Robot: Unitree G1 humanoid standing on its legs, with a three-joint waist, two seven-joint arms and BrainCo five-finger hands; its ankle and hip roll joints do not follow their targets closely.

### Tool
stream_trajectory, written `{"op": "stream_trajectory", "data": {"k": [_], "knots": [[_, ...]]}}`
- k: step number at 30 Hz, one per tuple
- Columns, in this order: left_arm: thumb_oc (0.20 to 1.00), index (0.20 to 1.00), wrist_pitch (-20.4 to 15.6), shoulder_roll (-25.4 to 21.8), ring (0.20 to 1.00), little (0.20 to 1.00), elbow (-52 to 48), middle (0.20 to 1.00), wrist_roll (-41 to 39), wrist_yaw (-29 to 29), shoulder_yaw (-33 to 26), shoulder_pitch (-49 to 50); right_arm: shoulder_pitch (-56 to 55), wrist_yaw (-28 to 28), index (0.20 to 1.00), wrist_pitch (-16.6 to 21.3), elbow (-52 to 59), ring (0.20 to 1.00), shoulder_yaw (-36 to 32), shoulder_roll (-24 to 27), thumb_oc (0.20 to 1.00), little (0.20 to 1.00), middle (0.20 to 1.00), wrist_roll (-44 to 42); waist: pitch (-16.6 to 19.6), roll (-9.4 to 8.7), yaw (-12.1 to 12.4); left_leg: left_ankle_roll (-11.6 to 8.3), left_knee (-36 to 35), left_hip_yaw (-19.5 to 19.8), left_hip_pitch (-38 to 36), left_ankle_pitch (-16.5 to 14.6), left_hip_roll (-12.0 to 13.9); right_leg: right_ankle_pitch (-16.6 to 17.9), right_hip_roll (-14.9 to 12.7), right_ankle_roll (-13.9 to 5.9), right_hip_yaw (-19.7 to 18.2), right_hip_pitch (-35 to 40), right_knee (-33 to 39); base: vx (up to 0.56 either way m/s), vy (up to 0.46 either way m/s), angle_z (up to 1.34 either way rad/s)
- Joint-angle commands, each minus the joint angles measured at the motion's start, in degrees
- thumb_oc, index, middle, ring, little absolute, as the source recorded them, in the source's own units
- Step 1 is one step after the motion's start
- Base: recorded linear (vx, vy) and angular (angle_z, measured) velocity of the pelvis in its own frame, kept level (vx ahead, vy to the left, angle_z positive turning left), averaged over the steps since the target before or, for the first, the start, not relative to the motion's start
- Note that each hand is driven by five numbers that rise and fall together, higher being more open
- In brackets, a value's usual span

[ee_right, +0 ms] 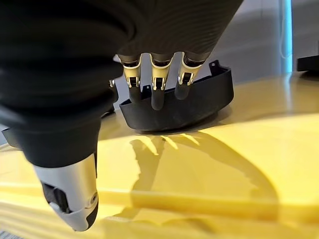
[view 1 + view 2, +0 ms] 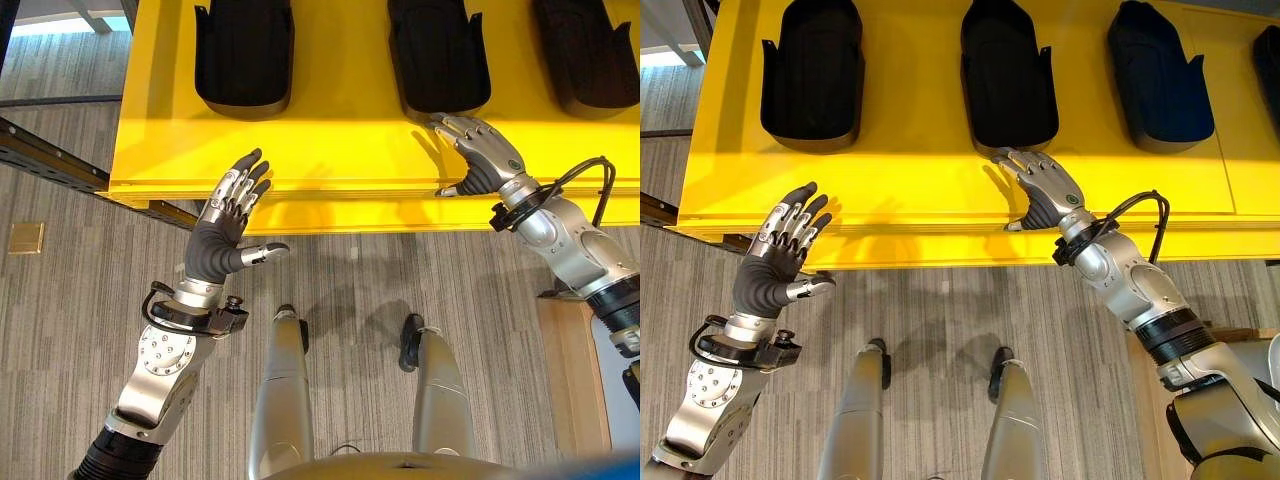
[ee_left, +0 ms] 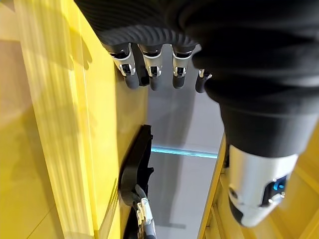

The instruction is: Move parts from the plastic box to the shelf.

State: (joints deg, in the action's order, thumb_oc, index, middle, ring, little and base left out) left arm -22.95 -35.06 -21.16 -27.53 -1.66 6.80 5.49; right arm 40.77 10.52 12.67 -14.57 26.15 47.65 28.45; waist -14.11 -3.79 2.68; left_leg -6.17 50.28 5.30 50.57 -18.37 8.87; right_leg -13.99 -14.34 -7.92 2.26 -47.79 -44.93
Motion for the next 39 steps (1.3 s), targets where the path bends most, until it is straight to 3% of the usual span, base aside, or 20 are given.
{"op": "stream_trajectory", "data": {"k": [1, 16, 19, 24, 33, 39], "knots": [[1.000, 1.000, -3.4, -0.4, 1.000, 1.000, -2.6, 1.000, 0.7, -0.1, -0.2, -0.5, 2.8, 1.5, 1.000, -0.2, -1.5, 1.000, 1.3, 0.8, 1.000, 1.000, 1.000, 1.2, 2.9, 0.27, 0.1, 2.41, -5.7, 2.1, 1.5, 8.5, 0.8, 6.5, 0.3, 1.34, -3.4, -2.4, -0.9, 0.00, 0.000, 0.00], [1.000, 1.000, -3.3, -0.3, 1.000, 1.000, -2.5, 1.000, 0.7, -0.1, -0.4, -0.4, 3.5, 1.3, 1.000, -0.2, 0.2, 1.000, 1.0, 1.6, 1.000, 1.000, 1.000, 0.8, 2.8, 0.20, 0.0, 2.41, -5.9, 2.0, 1.2, 8.7, 0.7, 6.6, 0.2, 1.37, -3.4, -2.2, -1.0, 0.00, 0.000, 0.00], [1.000, 1.000, -2.6, 0.5, 1.000, 1.000, -2.3, 1.000, 2.1, -0.4, -1.0, -0.4, -7.8, -0.7, 1.000, 2.3, 11.7, 1.000, -6.3, 3.8, 1.000, 1.000, 1.000, 0.0, 2.7, -0.04, -1.3, 2.21, -6.4, 1.9, 0.0, 8.8, 1.0, 6.4, 0.5, 1.44, -3.5, -1.3, -0.6, 0.00, -0.010, 0.01], [1.000, 1.000, -2.6, 1.0, 1.000, 1.000, -2.4, 1.000, 2.5, -0.1, -0.8, -0.4, -18.8, -2.6, 1.000, 4.5, 19.5, 1.000, -12.5, 3.0, 1.000, 1.000, 1.000, -3.8, 2.4, 0.04, -2.1, 1.87, -7.4, 1.8, -2.4, 9.0, 1.7, 6.2, 0.8, 1.39, -3.4, 0.8, -0.1, 0.00, -0.018, -0.05], [1.000, 1.000, -1.4, 2.0, 1.000, 1.000, -1.3, 1.000, -1.2, 1.3, -2.2, 2.7, -33.9, -6.6, 1.000, 7.7, 30.0, 1.000, -20.1, 0.6, 1.000, 1.000, 1.000, -14.3, 1.4, 0.89, -3.5, 0.34, -13.2, 2.4, -13.3, 11.3, 4.1, 6.5, 2.6, 1.53, -3.2, 10.8, 4.1, 0.03, -0.066, -0.09], [1.000, 1.000, -0.6, 3.7, 1.000, 1.000, 2.1, 1.000, -4.7, 3.4, -4.2, 7.0, -40.1, -10.5, 1.000, 9.0, 31.6, 1.000, -20.8, -3.4, 1.000, 1.000, 1.000, -26.3, 2.1, 2.89, -4.0, -1.08, -28.8, 0.8, -29.6, 16.7, 8.5, 6.4, 5.5, 0.81, -1.1, 25.4, 13.3, 0.13, -0.118, -0.08]]}}
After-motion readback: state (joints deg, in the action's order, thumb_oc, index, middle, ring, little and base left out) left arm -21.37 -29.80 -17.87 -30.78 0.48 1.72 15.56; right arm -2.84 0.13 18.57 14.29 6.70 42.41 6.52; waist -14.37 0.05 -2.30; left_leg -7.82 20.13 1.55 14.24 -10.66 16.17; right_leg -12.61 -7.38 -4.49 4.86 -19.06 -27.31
